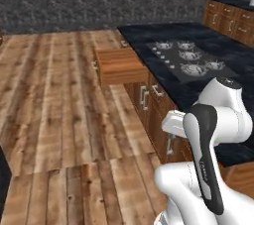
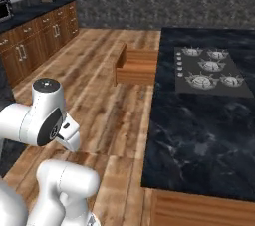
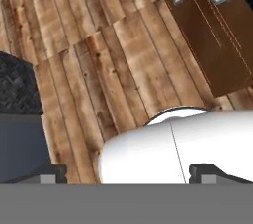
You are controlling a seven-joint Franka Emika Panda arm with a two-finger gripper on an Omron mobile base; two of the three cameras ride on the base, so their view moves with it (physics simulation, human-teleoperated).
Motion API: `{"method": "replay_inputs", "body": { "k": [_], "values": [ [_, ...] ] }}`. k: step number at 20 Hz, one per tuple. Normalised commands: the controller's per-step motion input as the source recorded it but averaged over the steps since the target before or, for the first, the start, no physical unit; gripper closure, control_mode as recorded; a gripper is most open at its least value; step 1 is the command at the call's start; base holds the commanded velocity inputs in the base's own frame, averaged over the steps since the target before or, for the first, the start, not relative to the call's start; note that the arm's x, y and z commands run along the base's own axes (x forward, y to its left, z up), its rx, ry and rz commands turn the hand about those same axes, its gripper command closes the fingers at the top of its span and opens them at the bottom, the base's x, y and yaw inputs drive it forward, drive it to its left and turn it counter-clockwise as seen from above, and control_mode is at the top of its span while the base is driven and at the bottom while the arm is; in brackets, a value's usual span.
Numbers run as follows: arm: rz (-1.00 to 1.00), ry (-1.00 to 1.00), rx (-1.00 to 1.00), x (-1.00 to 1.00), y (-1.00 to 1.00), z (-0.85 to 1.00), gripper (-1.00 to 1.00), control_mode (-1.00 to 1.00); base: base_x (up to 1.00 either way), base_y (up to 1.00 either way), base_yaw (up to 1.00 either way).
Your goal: Restock the sink supplies by placing the sponge and soap dispenser on the counter and next to the sink. Make sure the soap dispenser is upright.
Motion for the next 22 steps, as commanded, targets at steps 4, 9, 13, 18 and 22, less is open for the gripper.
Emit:
{"method": "replay_inputs", "body": {
  "k": [4, 9, 13, 18, 22],
  "values": [
    [0.00, 0.00, 0.00, 0.00, 0.00, 0.00, -1.00, 1.00, 1.00, 1.00, -0.39],
    [0.00, 0.00, 0.00, 0.00, 0.00, 0.00, -1.00, 1.00, 1.00, 1.00, -0.41],
    [0.00, 0.00, 0.00, 0.00, 0.00, 0.00, -1.00, 1.00, 1.00, 0.98, -0.38],
    [0.00, 0.00, 0.00, 0.00, 0.00, 0.00, -1.00, 1.00, 1.00, 0.86, -0.33],
    [0.00, 0.00, 0.00, 0.00, 0.00, 0.00, -1.00, 1.00, 0.99, 0.36, -0.27]
  ]
}}
